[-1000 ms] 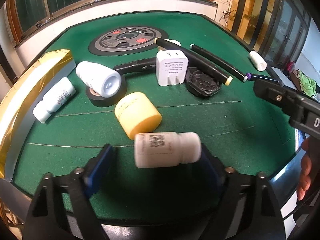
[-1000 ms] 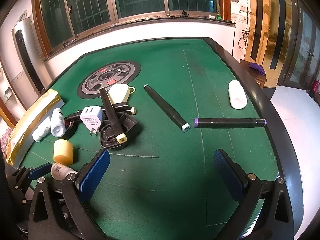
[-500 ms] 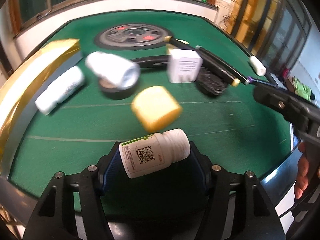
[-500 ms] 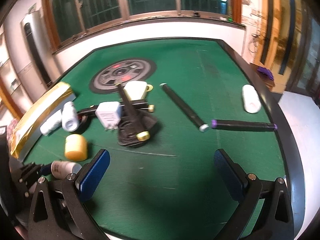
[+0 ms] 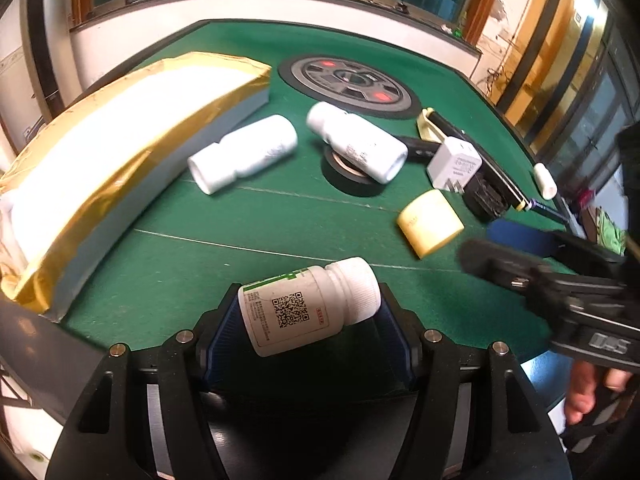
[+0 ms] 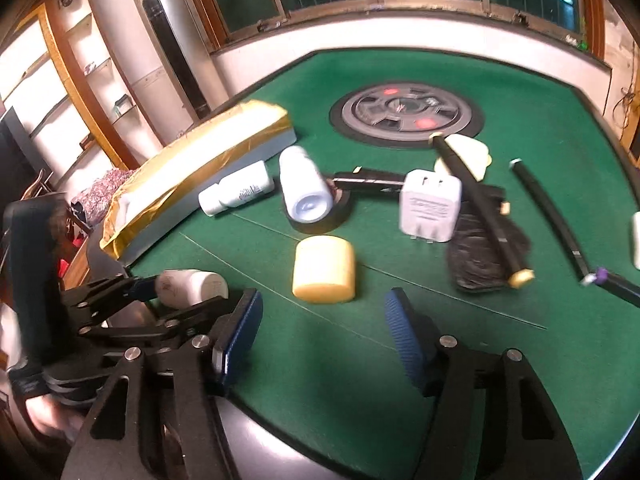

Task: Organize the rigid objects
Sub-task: 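Carry the bottle toward the foam tray with the left tool while the right tool grasps the yellow jar, then lower the yellow jar into the foam tray and open the right tool while the left tool holds the bottle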

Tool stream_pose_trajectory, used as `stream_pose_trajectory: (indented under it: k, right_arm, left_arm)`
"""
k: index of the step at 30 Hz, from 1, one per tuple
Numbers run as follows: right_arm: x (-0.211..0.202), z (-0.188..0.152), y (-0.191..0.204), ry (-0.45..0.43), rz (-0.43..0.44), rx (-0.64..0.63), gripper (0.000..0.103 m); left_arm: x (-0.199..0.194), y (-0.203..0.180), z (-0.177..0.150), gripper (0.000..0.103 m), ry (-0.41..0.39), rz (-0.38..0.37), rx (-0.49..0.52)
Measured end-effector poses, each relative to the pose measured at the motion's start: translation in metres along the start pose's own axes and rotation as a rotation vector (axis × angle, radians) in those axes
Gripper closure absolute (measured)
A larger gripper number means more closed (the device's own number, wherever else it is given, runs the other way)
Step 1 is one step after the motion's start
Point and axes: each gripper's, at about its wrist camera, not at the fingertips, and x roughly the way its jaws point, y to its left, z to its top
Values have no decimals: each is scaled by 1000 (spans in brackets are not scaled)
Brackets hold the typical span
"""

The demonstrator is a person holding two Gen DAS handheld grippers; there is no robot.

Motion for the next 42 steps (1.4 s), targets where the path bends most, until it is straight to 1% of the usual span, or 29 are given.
stream_pose_trajectory:
  k: [4, 6, 9, 12, 13, 16, 17, 19, 21, 22, 25, 27, 29, 31, 32, 35, 38, 40, 41, 42]
  right_arm:
    - [19, 8, -4, 21, 14, 47, 44]
    - [20, 9, -5, 26, 17, 60, 44]
    - [28, 13, -5, 41, 20, 68, 53]
    - [35, 12, -3, 66, 29, 65, 66]
    - [35, 11, -3, 67, 28, 60, 68]
    - [36, 9, -2, 56, 26, 55, 68]
    - [36, 9, -3, 54, 26, 55, 68]
    - [36, 8, -3, 50, 31, 61, 68]
    - [34, 8, -3, 39, 42, 69, 68]
    - [33, 7, -3, 33, 46, 71, 68]
    - [28, 6, -2, 21, 56, 69, 68]
    - [24, 7, -1, 15, 53, 62, 68]
    - [20, 9, 2, 3, 53, 54, 68]
    - [17, 12, 6, -10, 60, 44, 68]
    - [15, 14, 9, -18, 65, 40, 68]
    - [11, 18, 17, -37, 84, 25, 68]
    - [10, 21, 24, -46, 97, 15, 68]
    - [10, 22, 27, -46, 100, 10, 68]
    - [11, 22, 29, -45, 102, 8, 68]
    - [12, 23, 30, -45, 104, 4, 68]
  left_arm:
    - [-12, 11, 6, 40, -28, 6, -23]
    - [-19, 19, 12, 40, -47, 11, -39]
    - [-33, 33, 24, 40, -93, 38, -61]
    - [-45, 53, 38, 40, -148, 112, -86]
    - [-50, 64, 43, 40, -167, 147, -104]
    - [-51, 91, 55, 40, -193, 238, -121]
    - [-48, 100, 61, 40, -191, 274, -117]
    - [-34, 119, 74, 40, -159, 348, -99]
    - [-21, 131, 79, 40, -122, 390, -93]
    - [-14, 136, 80, 40, -98, 398, -95]
    - [5, 138, 72, 40, -22, 362, -101]
    - [15, 124, 65, 39, 13, 333, -62]
    - [22, 106, 57, 39, 25, 307, -23]
    - [23, 89, 55, 39, 17, 313, 3]
    - [25, 84, 54, 39, 20, 290, 8]
    - [35, 72, 55, 39, 40, 170, -33]
    - [41, 58, 55, 39, 61, 96, -60]
    - [42, 53, 54, 40, 75, 48, -68]
    - [42, 54, 53, 40, 83, 36, -71]
    - [40, 56, 52, 40, 84, 43, -70]
